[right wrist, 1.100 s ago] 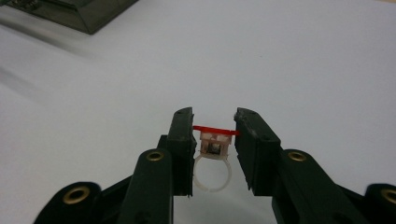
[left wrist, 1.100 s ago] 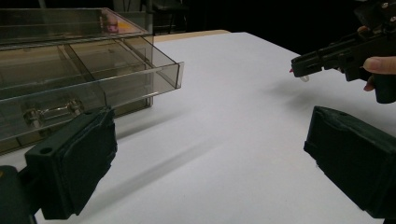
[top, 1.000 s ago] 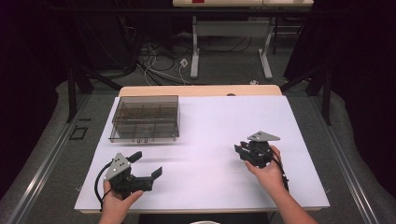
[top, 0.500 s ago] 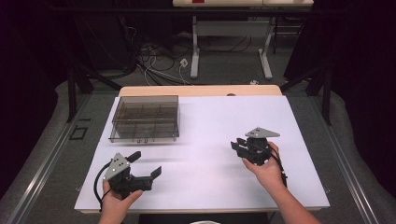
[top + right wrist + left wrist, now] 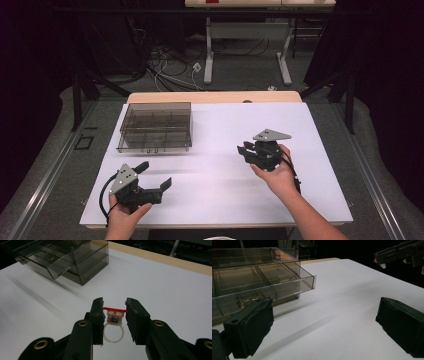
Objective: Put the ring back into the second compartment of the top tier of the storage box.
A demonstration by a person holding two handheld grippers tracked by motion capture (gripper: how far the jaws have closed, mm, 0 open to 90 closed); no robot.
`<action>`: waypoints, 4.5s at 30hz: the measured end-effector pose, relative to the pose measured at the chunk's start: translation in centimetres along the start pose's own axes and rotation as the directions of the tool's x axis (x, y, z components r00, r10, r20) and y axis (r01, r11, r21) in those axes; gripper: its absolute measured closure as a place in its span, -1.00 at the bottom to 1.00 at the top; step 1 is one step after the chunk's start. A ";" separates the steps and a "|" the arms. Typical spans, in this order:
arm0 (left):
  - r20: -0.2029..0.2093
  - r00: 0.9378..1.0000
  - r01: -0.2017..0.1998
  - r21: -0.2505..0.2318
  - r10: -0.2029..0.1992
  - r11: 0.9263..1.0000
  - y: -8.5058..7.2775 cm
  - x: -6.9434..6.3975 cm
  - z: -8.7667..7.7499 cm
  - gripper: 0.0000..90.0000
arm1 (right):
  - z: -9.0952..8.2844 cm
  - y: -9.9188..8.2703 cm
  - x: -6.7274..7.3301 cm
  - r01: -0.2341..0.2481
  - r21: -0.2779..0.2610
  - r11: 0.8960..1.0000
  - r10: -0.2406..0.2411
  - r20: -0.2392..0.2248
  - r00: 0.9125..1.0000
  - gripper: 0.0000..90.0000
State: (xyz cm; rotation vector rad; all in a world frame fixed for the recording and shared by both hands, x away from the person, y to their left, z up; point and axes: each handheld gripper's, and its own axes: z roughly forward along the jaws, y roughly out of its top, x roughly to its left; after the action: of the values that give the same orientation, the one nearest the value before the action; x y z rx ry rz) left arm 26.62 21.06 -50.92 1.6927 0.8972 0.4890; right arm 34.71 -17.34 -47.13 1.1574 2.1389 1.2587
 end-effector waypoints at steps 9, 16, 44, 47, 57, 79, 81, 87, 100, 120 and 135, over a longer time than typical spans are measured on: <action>-0.001 1.000 -0.005 0.002 0.005 1.000 0.0 0.1 0.0 -0.99 | 0.8 1.2 1.1 0.015 0.008 1.000 -0.015 -0.029 0.999 0.52; 0.000 1.000 -0.007 0.003 0.007 1.000 0.0 0.1 -0.1 -0.99 | 1.6 2.2 2.1 0.029 0.001 1.000 -0.029 -0.056 0.998 0.52; 0.000 1.000 0.000 0.001 0.000 1.000 0.0 0.3 -0.2 -0.99 | 4.9 5.4 5.5 0.062 0.010 0.998 -0.060 -0.123 0.991 0.52; -0.001 1.000 0.001 0.001 -0.001 1.000 0.0 0.3 -0.2 -0.99 | 5.2 5.9 5.9 0.059 0.013 0.998 -0.057 -0.131 0.990 0.52; -0.001 1.000 0.000 0.000 0.000 1.000 0.0 0.3 -0.2 -0.99 | 6.2 7.2 7.0 0.077 0.014 0.997 -0.074 -0.153 0.985 0.52; -0.004 1.000 0.003 -0.010 -0.003 1.000 0.1 0.5 -0.4 -0.99 | 8.5 8.7 9.2 0.093 0.010 0.996 -0.090 -0.192 0.977 0.52; -0.004 1.000 0.004 -0.011 -0.004 1.000 0.1 0.5 -0.4 -0.99 | 8.8 8.7 9.5 0.094 0.011 0.995 -0.090 -0.194 0.977 0.52; -0.003 1.000 0.001 -0.010 -0.001 1.000 0.1 0.4 -0.4 -0.99 | 9.5 8.8 10.1 0.101 0.018 0.995 -0.095 -0.203 0.975 0.52; -0.003 1.000 0.004 -0.013 -0.004 1.000 0.1 0.5 -0.4 -0.99 | 10.9 9.4 11.0 0.096 0.010 0.995 -0.091 -0.223 0.970 0.52; -0.005 1.000 0.008 -0.015 -0.008 1.000 0.0 0.6 -0.6 -0.99 | 12.8 9.8 12.4 0.121 -0.015 0.993 -0.121 -0.240 0.963 0.52; -0.022 1.000 0.019 -0.022 -0.020 1.000 -0.2 0.9 -1.3 -0.98 | 14.4 10.2 13.7 0.125 -0.013 0.992 -0.124 -0.258 0.958 0.52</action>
State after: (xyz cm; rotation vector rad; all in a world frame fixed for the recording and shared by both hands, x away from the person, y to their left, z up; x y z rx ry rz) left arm 26.20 22.62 -50.80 1.6601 0.9206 0.5037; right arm 41.20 3.93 -44.95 0.8829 2.3592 1.4141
